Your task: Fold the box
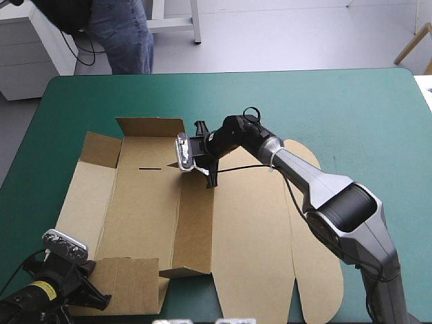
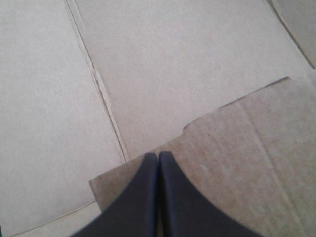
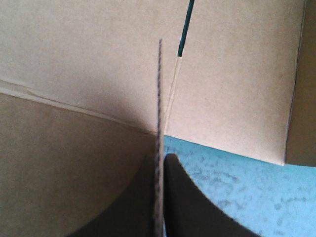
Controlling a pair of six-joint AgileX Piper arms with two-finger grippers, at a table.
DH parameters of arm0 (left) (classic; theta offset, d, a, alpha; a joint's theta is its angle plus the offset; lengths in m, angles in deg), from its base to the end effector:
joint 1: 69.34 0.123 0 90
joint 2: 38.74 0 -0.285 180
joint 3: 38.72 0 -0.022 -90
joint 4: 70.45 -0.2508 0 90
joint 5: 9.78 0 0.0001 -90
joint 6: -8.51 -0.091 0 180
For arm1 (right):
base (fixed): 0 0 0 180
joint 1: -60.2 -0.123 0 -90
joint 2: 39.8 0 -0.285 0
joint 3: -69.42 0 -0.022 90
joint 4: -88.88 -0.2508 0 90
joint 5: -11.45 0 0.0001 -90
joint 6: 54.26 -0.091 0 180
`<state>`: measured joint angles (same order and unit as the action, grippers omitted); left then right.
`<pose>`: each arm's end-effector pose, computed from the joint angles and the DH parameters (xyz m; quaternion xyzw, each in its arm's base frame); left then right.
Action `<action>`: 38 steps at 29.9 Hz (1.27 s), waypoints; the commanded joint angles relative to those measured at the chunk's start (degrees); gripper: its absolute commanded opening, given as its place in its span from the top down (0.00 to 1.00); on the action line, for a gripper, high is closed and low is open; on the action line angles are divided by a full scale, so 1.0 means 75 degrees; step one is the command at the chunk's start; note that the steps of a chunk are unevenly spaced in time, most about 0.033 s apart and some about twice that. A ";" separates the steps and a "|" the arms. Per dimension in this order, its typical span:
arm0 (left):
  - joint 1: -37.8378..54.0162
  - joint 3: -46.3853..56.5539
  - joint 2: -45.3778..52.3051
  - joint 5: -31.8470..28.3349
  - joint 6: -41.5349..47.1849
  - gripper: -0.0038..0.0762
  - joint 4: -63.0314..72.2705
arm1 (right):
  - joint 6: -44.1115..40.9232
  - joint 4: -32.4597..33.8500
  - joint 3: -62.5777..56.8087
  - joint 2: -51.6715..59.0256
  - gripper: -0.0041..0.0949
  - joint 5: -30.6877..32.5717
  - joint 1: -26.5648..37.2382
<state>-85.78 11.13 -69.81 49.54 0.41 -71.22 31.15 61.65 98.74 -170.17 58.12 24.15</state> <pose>0.0561 -0.0155 0.2614 0.2011 0.9186 -0.0181 0.3396 0.3742 0.3099 0.2439 -0.7618 0.5503 0.0774 0.3329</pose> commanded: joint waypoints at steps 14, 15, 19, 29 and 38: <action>-0.0011 -0.1754 -0.0073 0.0007 0.0560 0.96 -0.0021 | 0.0006 -0.0544 0.0209 0.0389 0.98 0.0171 -0.0075; -0.0011 -0.1754 -0.0073 0.0171 0.0560 0.96 -0.0021 | 0.0006 -0.0544 0.0209 0.0389 0.98 0.0171 -0.0075; -0.0011 -0.1754 -0.0073 0.0327 0.0560 0.96 -0.0021 | 0.0006 -0.0611 0.0209 0.0389 0.98 0.0103 -0.0075; -0.0011 -0.1754 -0.0073 0.0307 0.0560 0.96 -0.0021 | 0.0006 -0.0630 0.0209 0.0389 0.97 -0.0012 -0.0075; -0.0011 -0.1754 -0.0073 0.0431 0.0560 0.96 -0.0021 | -0.0664 -0.0410 0.0209 0.0451 0.61 -0.0453 -0.0075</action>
<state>-85.78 -0.17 -69.81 54.90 4.12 -71.33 26.65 59.84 98.74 -170.37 56.43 23.63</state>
